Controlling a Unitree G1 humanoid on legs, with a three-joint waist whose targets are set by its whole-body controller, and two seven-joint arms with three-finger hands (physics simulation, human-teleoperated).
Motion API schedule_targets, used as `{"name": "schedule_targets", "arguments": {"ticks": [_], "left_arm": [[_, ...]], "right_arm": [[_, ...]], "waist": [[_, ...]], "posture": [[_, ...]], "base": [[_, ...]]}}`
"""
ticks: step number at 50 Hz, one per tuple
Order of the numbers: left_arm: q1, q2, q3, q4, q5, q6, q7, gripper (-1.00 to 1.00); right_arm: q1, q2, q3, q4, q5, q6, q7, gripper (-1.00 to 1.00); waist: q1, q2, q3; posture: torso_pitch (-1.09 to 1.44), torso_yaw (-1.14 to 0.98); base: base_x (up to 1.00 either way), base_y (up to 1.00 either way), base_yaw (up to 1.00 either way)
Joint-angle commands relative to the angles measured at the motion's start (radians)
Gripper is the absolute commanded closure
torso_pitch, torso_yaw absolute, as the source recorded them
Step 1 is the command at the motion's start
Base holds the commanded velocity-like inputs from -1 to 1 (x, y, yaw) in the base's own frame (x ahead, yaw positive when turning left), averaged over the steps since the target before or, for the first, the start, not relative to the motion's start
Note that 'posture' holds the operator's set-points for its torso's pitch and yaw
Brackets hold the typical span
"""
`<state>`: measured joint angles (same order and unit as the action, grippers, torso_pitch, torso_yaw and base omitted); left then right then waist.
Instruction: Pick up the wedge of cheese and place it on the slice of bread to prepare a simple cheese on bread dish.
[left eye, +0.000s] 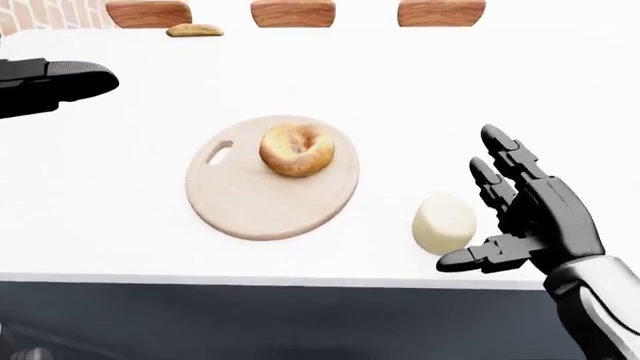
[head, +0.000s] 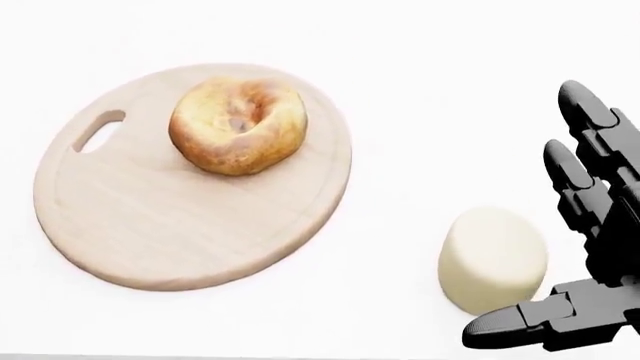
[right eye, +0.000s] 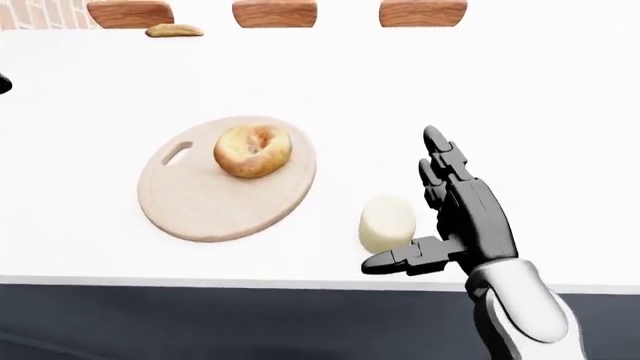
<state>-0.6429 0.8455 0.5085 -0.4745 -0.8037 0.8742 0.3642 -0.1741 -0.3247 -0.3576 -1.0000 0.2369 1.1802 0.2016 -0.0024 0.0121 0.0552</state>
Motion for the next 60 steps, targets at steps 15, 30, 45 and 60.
{"name": "schedule_targets", "arguments": {"ticks": [15, 30, 45, 60], "left_arm": [[-0.022, 0.016, 0.015, -0.030, 0.008, -0.021, -0.001, -1.00], [-0.031, 0.018, 0.016, -0.026, 0.010, -0.016, -0.001, -1.00], [-0.025, 0.016, 0.015, -0.021, 0.010, -0.023, 0.003, -1.00], [-0.029, 0.008, 0.010, -0.024, 0.025, -0.021, -0.009, -1.00]], "right_arm": [[-0.016, 0.053, 0.051, -0.014, -0.224, -0.037, 0.133, -0.99], [0.001, 0.084, 0.086, 0.033, -0.330, -0.087, 0.195, -0.71], [0.008, 0.103, 0.102, 0.044, -0.396, -0.105, 0.243, -0.54], [0.004, 0.107, 0.101, 0.049, -0.432, -0.111, 0.263, -0.23]], "waist": [[-0.005, 0.012, -0.023], [-0.007, 0.017, -0.022], [-0.007, 0.019, -0.023], [-0.006, 0.019, -0.024]], "posture": [[0.00, 0.00], [0.00, 0.00], [0.00, 0.00], [0.00, 0.00]], "base": [[0.00, 0.00, 0.00], [0.00, 0.00, 0.00], [0.00, 0.00, 0.00], [0.00, 0.00, 0.00]]}}
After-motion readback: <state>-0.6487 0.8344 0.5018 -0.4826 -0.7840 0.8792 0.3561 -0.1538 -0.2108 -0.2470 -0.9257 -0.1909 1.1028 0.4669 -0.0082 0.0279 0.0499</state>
